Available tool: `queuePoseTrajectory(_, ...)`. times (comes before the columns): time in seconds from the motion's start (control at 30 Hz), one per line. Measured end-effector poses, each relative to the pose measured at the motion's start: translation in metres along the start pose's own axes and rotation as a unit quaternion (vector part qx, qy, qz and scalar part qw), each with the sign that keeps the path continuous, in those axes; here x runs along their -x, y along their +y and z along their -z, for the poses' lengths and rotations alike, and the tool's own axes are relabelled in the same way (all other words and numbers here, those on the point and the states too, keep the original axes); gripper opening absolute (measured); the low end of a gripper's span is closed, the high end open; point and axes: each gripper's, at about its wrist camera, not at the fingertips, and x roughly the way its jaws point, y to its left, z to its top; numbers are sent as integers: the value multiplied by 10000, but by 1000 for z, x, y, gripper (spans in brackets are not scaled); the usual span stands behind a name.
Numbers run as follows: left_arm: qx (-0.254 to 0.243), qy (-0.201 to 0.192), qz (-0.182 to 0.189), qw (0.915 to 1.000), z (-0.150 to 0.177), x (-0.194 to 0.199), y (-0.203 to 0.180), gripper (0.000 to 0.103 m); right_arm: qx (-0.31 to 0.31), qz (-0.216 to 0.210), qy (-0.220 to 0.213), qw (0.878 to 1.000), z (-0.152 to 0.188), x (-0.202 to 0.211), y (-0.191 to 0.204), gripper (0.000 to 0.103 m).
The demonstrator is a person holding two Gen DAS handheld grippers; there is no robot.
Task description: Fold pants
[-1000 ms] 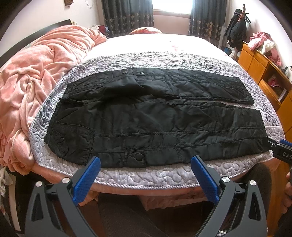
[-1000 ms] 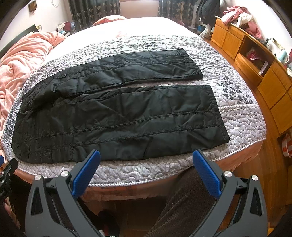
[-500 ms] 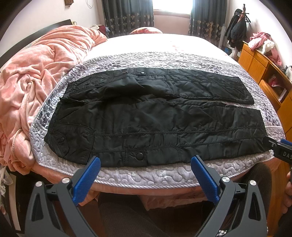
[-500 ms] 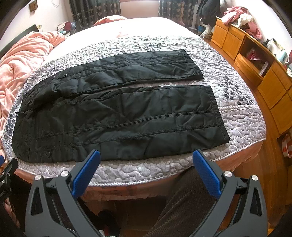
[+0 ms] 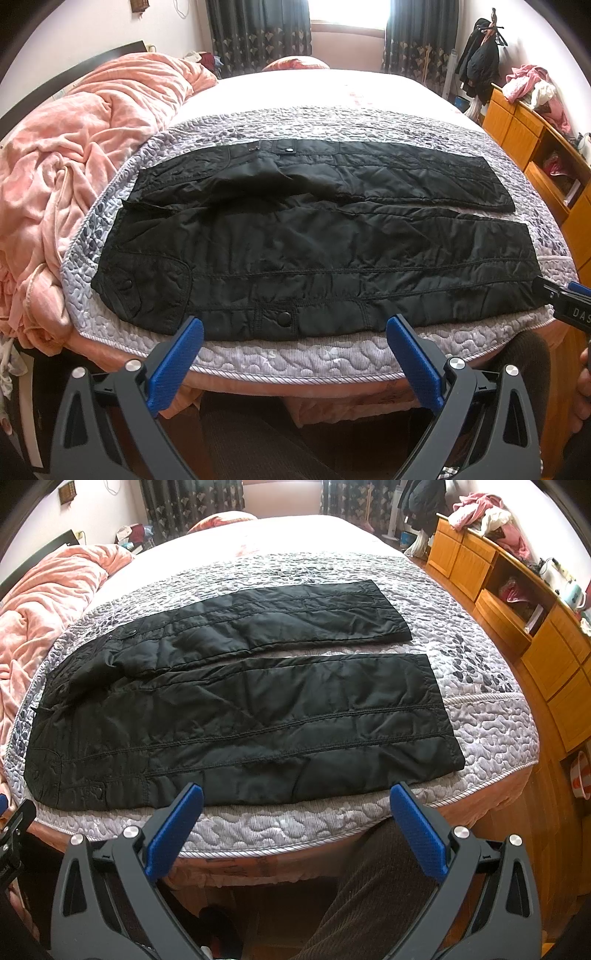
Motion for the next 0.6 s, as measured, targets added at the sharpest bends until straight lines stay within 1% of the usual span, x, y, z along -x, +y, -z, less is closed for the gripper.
queuePoseTrajectory(0.6, -3, 4, -7, 10000, 0, 0, 1, 99, 0, 6, 3, 10000, 0, -2, 0, 100)
